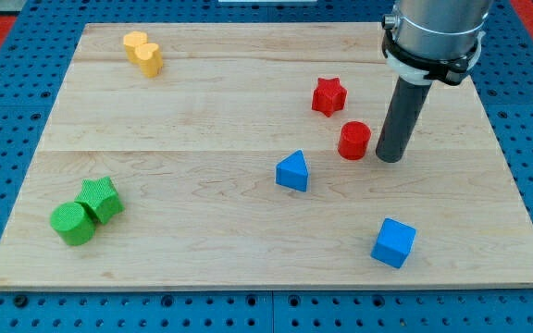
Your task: Push the red circle a bit right
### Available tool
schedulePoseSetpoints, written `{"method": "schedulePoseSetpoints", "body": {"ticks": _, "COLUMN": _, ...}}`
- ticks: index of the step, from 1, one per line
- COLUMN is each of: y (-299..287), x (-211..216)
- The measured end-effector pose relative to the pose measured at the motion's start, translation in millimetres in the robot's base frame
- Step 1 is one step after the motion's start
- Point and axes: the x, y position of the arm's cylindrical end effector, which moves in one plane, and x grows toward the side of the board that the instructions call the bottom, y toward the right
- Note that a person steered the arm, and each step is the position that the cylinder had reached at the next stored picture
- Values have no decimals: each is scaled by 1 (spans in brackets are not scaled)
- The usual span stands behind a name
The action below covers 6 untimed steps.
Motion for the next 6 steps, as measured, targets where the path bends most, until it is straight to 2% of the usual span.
{"method": "schedulePoseSetpoints", "body": {"ticks": 1, "y": -63, "x": -2}}
{"method": "schedulePoseSetpoints", "body": {"ticks": 2, "y": -96, "x": -18}}
{"method": "schedulePoseSetpoints", "body": {"ticks": 3, "y": -102, "x": -14}}
{"method": "schedulePoseSetpoints", "body": {"ticks": 4, "y": -151, "x": -29}}
{"method": "schedulePoseSetpoints", "body": {"ticks": 5, "y": -148, "x": -63}}
{"method": "schedulePoseSetpoints", "body": {"ticks": 6, "y": -116, "x": -67}}
